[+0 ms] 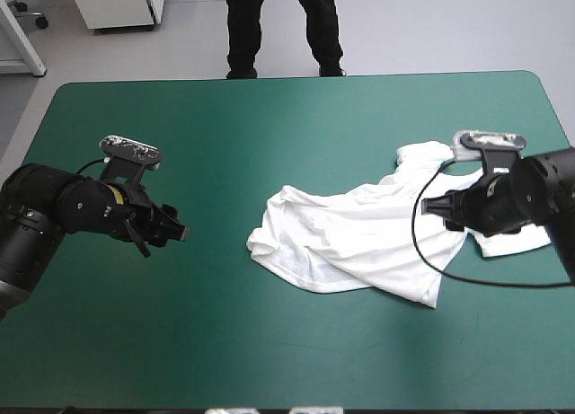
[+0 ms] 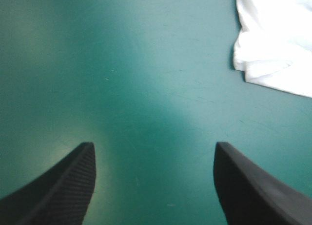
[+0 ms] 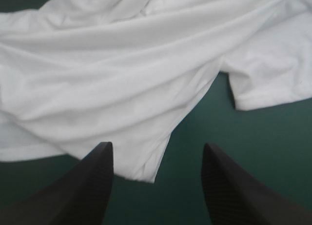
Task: Fold the cloth
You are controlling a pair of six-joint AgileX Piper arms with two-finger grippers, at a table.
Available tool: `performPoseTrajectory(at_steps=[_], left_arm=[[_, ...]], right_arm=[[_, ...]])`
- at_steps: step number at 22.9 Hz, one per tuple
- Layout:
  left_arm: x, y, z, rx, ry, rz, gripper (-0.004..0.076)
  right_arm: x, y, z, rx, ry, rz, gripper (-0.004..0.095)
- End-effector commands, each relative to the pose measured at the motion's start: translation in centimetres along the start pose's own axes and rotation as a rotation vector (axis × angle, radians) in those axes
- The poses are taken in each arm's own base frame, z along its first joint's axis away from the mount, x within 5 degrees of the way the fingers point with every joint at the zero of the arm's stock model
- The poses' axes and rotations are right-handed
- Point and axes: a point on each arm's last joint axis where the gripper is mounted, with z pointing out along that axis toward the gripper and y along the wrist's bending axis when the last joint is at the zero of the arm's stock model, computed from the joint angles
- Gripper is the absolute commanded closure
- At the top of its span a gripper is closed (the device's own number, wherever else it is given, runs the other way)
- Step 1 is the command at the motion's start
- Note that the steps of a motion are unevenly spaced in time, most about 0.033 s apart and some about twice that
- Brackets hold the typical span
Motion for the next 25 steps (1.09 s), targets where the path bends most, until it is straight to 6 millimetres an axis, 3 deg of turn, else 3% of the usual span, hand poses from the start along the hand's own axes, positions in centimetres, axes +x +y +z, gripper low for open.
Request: performPoseTrajectory(at_steps=[1, 6, 11, 15, 21, 25], left_arm=[[-0.4, -0.6, -1.3, 0.069, -0.087, -0.009, 0.0232], [-1.1, -1.7, 0.2, 0.118, -0.049, 0.032, 0.0234], [-2.2, -4.8, 2.8, 0.148, -0.009, 0.148, 0.0265], [-3.2, -7.7, 6.6, 0.152, 0.053, 0.203, 0.0265], [-5.1, -9.0, 12.4, 0.152, 0.123, 0.209, 0.0265], [-5.7, -9.5, 15.2, 0.145, 0.148, 0.227, 0.0265]], right_arm=[[2.5, -0.1, -1.0, -0.013, -0.036, 0.004, 0.0399], [4.7, -0.6, -0.7, -0.012, -0.023, 0.042, 0.0399], [4.8, -0.7, -0.7, -0.008, -0.024, 0.041, 0.0399], [4.8, -0.7, -0.7, -0.011, -0.025, 0.042, 0.0399], [4.7, -0.7, -0.7, -0.011, -0.031, 0.041, 0.0399], [4.7, -0.7, -0.7, -0.012, -0.035, 0.039, 0.0399]])
